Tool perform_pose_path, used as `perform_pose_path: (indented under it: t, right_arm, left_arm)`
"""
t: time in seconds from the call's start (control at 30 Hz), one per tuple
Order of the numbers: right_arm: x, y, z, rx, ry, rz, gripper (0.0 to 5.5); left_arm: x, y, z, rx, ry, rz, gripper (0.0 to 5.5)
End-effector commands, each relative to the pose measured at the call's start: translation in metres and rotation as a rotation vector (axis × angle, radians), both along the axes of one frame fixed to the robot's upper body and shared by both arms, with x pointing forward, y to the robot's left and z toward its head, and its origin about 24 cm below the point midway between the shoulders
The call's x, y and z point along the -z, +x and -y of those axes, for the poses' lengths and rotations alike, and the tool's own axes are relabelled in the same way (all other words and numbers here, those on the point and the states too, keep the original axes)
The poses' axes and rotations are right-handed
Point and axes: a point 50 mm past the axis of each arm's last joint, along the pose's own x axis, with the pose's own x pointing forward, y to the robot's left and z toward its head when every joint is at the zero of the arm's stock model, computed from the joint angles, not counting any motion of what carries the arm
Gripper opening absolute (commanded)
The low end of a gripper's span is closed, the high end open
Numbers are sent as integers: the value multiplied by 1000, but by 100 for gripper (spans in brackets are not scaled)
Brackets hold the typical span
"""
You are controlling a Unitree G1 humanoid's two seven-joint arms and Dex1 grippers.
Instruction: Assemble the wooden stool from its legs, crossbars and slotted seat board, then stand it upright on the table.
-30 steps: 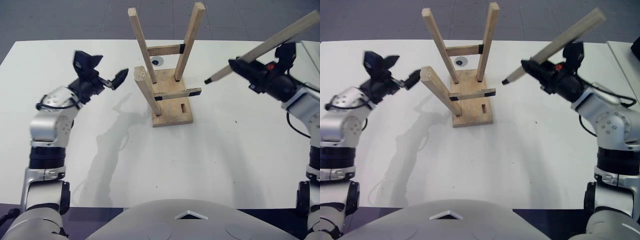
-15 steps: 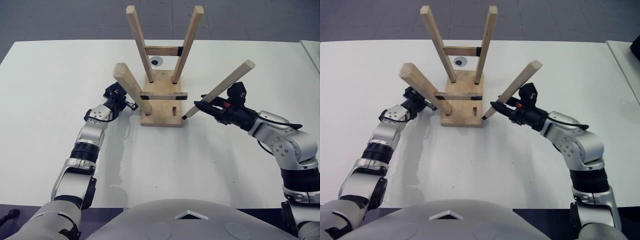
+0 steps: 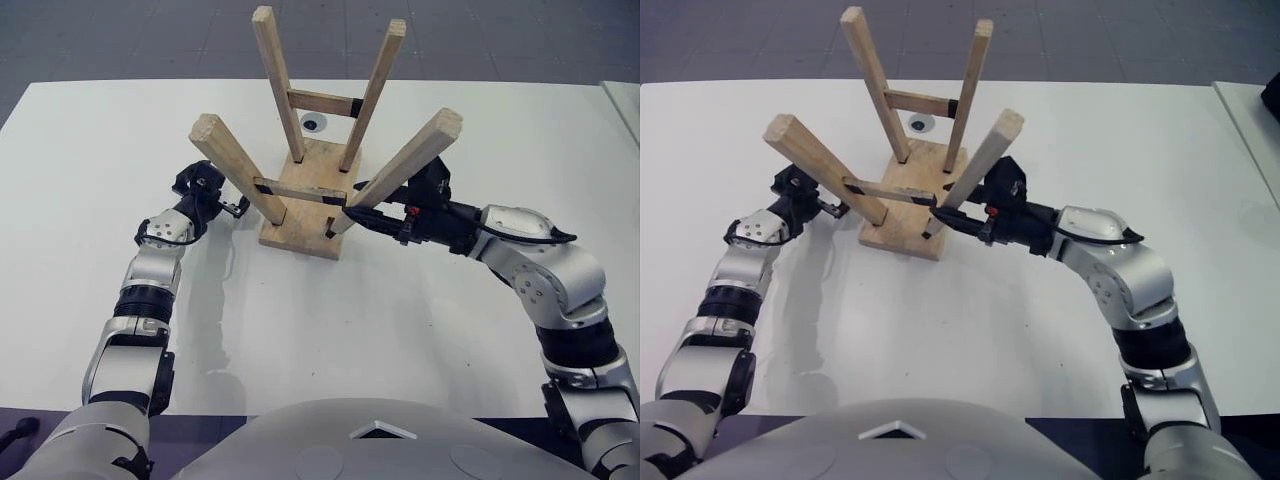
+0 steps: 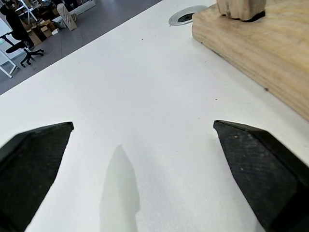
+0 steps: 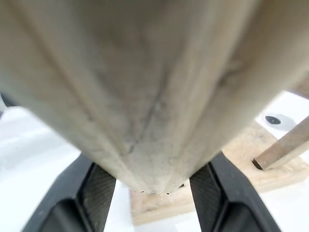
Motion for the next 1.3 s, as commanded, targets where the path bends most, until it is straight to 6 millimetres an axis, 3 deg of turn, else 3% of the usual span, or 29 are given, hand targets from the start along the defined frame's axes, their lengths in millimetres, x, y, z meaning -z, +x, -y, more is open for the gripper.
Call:
perform_pose_path:
  t: [0.03,0.2,0.33,0.43,0.6,0.7,0.8,0.93,1.07,1.3]
  right_arm:
    - [11,15,-1,-59,-57,32,204]
    - [27,22,3,-93,-97,37,204]
    - [35,22,6,-122,-128,42,204]
    - [40,22,2,-132,-147,37,204]
    - [46,23,-3,-116,-172,35,204]
    - [49,26,0,-78,-200,49,204]
    - [51,31,0,-40,-223,63,204]
    - [58,32,-1,-25,-263,35,204]
    - [64,35,-3,-27,-316,2,204]
    - [73,42,2,-18,-372,-48,204]
  left_arm:
    - [-37,1,-8,22,-65,190,540]
    - [-108,2,-29,-56,-285,456,540]
    - [-192,3,-47,-56,-408,660,540]
    - [-234,-1,-33,73,-430,687,540]
    - [-273,-20,8,329,-325,633,540]
    - [-272,-37,40,482,-255,547,540]
    - [-261,-44,67,515,-210,491,540]
    - [-226,-40,92,508,-110,415,540]
    - [-195,-29,98,437,11,397,540]
    - [-160,-17,102,405,114,351,540]
